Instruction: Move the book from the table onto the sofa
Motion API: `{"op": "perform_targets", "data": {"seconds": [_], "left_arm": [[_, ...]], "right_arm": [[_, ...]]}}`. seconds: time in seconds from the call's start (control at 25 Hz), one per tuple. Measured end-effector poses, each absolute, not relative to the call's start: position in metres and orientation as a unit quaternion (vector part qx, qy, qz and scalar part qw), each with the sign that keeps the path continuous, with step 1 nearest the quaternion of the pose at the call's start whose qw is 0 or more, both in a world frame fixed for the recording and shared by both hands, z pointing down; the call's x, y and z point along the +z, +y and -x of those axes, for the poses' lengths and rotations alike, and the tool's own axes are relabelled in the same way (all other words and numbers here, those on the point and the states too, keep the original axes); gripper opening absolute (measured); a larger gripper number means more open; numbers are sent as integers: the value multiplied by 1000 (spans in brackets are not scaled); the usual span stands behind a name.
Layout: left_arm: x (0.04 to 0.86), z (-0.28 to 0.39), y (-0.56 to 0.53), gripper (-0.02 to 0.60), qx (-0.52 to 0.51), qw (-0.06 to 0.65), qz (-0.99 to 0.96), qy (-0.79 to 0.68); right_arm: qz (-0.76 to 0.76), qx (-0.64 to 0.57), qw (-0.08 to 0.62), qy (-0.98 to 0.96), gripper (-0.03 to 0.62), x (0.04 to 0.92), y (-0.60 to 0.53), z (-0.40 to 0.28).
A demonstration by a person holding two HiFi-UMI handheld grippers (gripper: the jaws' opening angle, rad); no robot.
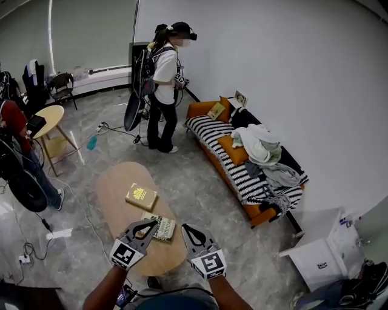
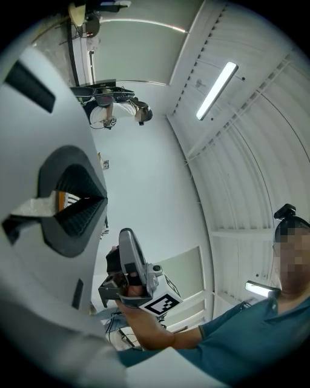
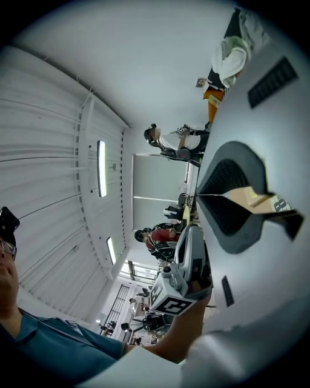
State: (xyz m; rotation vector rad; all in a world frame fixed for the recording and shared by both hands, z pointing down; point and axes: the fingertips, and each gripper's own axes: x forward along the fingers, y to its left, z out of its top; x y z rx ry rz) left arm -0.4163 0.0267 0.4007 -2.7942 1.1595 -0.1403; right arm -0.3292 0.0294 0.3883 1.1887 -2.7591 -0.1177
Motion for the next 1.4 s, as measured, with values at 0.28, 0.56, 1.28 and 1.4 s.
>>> {"op": "perform_targets", "data": {"seconds": [0.28, 0.56, 1.28, 1.4], "left_arm": [[440, 435, -6, 5, -57, 28, 919, 388], [490, 447, -41, 5, -88, -14, 911, 402], [691, 479, -117, 82, -196, -179, 858, 441], [727, 483, -124, 115, -210, -206, 847, 443]], "right_arm": [[-400, -20, 85, -912, 14, 425, -2, 345], [-395, 1, 105, -912, 15, 469, -36, 349], [-372, 98, 168, -908, 36, 637, -128, 346], [-366, 122, 185, -904, 73, 674, -138, 347]]}}
